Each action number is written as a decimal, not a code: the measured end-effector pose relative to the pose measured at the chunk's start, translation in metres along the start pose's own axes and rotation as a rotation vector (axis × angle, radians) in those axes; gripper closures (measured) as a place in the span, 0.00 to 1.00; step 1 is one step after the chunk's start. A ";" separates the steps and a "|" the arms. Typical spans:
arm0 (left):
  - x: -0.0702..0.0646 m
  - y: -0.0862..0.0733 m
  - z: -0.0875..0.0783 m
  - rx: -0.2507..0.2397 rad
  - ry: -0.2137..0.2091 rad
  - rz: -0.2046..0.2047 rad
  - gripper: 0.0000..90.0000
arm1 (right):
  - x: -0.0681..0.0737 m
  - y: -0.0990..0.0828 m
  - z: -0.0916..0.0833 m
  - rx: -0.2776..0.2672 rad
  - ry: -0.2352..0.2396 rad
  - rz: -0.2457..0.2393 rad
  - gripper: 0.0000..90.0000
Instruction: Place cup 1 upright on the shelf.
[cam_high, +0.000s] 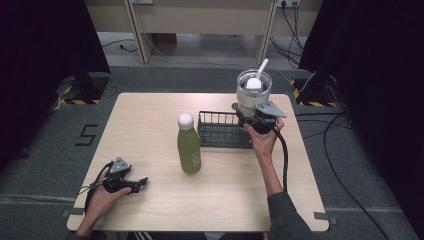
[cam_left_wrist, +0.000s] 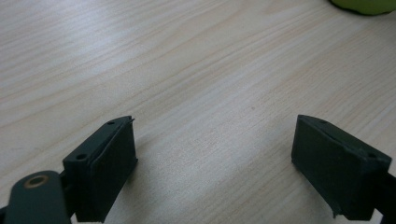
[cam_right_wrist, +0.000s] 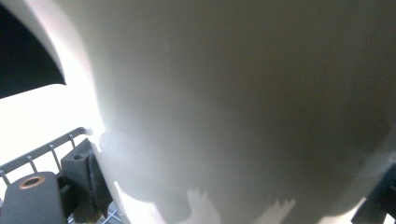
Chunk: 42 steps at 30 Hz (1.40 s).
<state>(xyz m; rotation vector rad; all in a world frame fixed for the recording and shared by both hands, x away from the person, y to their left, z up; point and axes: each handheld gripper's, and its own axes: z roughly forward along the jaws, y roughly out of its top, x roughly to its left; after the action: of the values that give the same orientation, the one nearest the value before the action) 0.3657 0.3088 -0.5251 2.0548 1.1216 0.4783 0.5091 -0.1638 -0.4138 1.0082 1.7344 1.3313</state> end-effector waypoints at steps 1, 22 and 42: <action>0.000 0.000 0.000 0.000 0.001 0.000 0.15 | 0.000 -0.001 0.001 0.003 0.000 -0.001 0.12; 0.000 0.000 0.000 0.000 0.000 0.003 0.15 | 0.002 -0.031 0.014 0.035 0.002 0.037 0.12; 0.000 0.000 0.000 -0.001 0.001 0.004 0.15 | -0.001 -0.046 0.015 0.031 0.007 0.048 0.12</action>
<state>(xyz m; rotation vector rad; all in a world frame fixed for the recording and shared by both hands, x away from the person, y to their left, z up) 0.3655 0.3087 -0.5251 2.0561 1.1181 0.4813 0.5154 -0.1657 -0.4620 1.0697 1.7510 1.3425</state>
